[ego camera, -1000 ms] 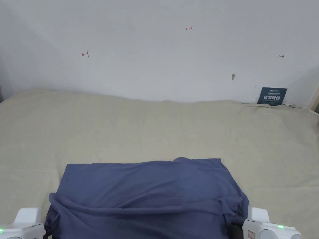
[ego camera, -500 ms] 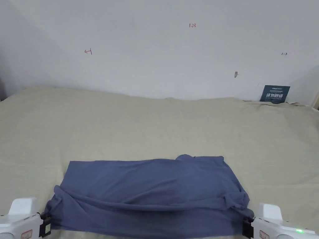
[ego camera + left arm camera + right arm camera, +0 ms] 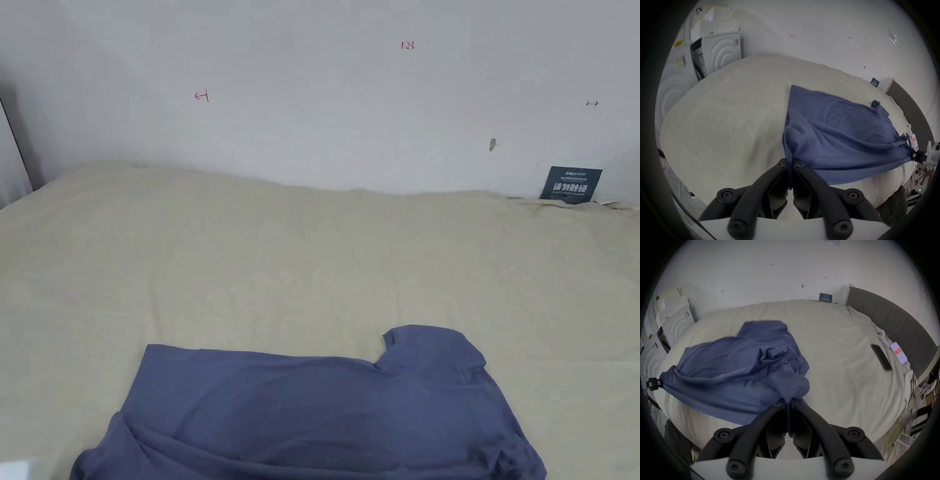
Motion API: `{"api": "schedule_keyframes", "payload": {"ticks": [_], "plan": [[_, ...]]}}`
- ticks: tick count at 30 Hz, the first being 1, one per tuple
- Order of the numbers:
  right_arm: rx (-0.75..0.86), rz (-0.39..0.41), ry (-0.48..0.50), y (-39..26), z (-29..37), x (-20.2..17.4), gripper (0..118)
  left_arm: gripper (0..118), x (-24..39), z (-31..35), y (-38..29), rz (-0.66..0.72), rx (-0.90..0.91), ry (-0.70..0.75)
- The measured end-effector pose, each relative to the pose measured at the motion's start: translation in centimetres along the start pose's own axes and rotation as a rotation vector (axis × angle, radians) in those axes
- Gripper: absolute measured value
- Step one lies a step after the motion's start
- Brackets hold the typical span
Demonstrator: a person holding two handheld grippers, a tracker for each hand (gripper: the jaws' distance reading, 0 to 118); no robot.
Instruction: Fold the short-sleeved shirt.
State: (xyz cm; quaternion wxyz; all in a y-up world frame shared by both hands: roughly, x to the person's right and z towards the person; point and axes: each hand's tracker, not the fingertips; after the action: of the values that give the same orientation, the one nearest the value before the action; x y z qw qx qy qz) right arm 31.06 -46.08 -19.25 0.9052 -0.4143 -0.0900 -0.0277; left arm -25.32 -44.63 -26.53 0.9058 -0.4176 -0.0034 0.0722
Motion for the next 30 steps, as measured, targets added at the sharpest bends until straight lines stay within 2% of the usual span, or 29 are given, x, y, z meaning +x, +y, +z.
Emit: {"api": "schedule_keyframes", "payload": {"ticks": [6,13,14,16,17,19,20,21,22,27,29,30], "plan": [[-0.063,0.004,-0.054,-5.3,-1.2,-1.0,4,1,-1.3,-1.3,-4.0,0.020,-0.064,0.025],[-0.029,0.025,-0.085,-5.9,-2.0,-1.9,7,2,-1.0,-1.1,-3.7,0.016,-0.040,0.031],[-0.018,0.024,-0.078,-5.8,-1.8,-1.7,14,9,-0.9,-0.8,-3.6,0.003,-0.033,0.031],[0.003,0.049,-0.078,-5.4,-0.7,-2.1,40,24,-0.3,0.3,-3.3,-0.026,-0.018,0.036],[0.032,0.052,-0.084,-5.2,0.1,-2.2,40,26,0.0,1.0,-3.2,-0.040,-0.005,0.051],[0.109,0.028,-0.067,-4.5,2.1,-2.0,49,31,0.6,2.7,-2.7,-0.077,0.072,0.087],[0.154,0.019,-0.060,-4.1,3.0,-2.1,56,38,0.9,3.7,-2.6,-0.084,0.120,0.090],[0.194,0.015,-0.060,-3.7,3.8,-2.2,57,47,1.2,4.5,-2.4,-0.091,0.168,0.088],[0.238,0.011,-0.064,-3.2,4.7,-2.3,57,55,1.6,5.4,-2.0,-0.101,0.212,0.094],[0.421,0.021,-0.025,-1.1,6.7,-3.8,54,55,3.8,7.5,-0.7,-0.176,0.402,0.091],[0.464,0.048,-0.014,-0.4,7.0,-4.7,33,51,4.5,7.5,-0.8,-0.181,0.478,0.083],[0.481,0.047,-0.012,-0.2,6.8,-4.9,16,46,4.9,7.7,-0.7,-0.182,0.505,0.069]]}}
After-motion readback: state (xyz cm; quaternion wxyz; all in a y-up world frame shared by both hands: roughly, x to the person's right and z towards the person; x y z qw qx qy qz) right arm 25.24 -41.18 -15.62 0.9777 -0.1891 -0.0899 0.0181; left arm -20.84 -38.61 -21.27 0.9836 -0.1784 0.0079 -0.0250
